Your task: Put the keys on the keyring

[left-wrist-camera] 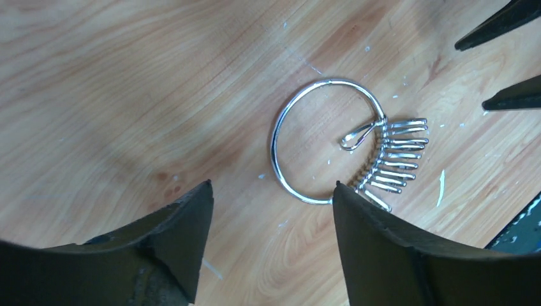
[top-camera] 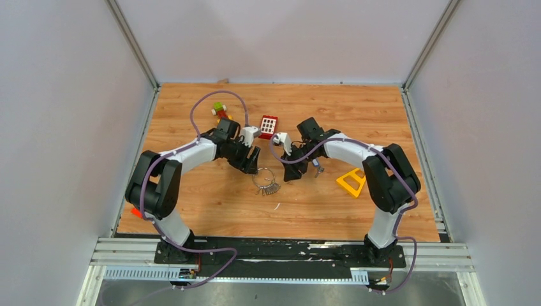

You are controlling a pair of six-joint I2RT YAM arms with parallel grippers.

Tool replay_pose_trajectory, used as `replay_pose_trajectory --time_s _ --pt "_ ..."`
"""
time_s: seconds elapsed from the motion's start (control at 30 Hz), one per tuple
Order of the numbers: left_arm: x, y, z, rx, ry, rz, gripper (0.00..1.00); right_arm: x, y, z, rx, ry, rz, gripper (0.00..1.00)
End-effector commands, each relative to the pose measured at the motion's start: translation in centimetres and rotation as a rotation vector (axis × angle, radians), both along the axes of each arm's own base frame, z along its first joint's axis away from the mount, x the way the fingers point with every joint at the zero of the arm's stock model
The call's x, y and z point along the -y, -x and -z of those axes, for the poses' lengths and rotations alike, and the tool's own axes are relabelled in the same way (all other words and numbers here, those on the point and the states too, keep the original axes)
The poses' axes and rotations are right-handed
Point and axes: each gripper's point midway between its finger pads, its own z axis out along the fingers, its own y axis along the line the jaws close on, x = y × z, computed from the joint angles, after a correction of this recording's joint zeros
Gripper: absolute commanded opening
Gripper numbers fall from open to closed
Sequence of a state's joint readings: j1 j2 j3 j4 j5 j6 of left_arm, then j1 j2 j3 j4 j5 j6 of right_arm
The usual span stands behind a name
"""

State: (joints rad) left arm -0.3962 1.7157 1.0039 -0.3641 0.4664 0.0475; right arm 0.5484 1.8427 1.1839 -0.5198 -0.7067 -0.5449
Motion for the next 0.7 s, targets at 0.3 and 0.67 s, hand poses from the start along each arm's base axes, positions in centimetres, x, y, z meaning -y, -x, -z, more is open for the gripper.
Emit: replay_pose_trajectory --time_s 0.3,0.67 --pt "-0.5 5.4 -2.8 0.027 -0.078 0.193 0.71 2.7 1.3 -6.5 0.173 0.019 0.011 0.37" --pt "1.5 8.0 0.4 -0.028 -0.200 0.308 0.59 4.5 2.2 -9.2 0.281 0.007 0.068 0.37"
